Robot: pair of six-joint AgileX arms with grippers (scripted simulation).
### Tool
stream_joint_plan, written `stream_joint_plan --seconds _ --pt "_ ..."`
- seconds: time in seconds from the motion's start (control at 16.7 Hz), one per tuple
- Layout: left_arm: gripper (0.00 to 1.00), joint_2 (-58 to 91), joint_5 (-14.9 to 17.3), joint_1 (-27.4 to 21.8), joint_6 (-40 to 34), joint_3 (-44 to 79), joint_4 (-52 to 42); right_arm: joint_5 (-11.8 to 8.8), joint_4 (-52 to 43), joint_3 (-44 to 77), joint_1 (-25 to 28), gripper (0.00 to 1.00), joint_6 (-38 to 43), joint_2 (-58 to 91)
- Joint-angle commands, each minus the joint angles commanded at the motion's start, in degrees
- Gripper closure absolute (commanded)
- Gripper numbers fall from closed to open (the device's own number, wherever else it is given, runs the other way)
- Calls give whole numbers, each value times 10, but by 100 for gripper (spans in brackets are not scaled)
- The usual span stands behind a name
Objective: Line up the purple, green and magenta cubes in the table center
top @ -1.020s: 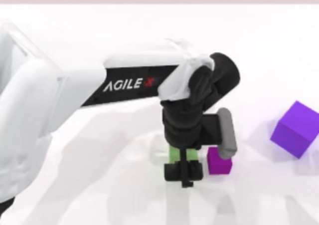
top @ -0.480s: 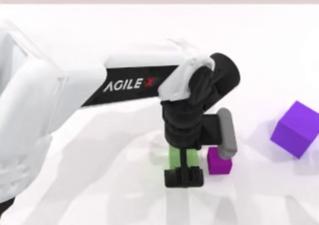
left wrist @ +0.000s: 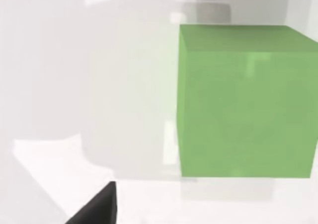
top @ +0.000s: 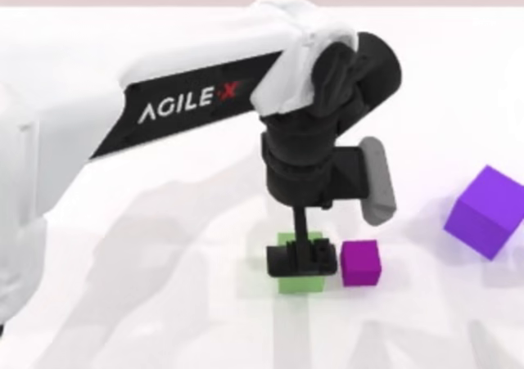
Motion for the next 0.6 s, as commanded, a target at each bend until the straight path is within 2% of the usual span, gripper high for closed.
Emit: stream_joint_plan --seconds 0.36,0.6 --pt "0 -4 0 -3 1 9 -10 0 0 0 0 0 0 0" --pt "0 -62 -6 30 -22 -43 32 -1 -39 50 8 0 -22 52"
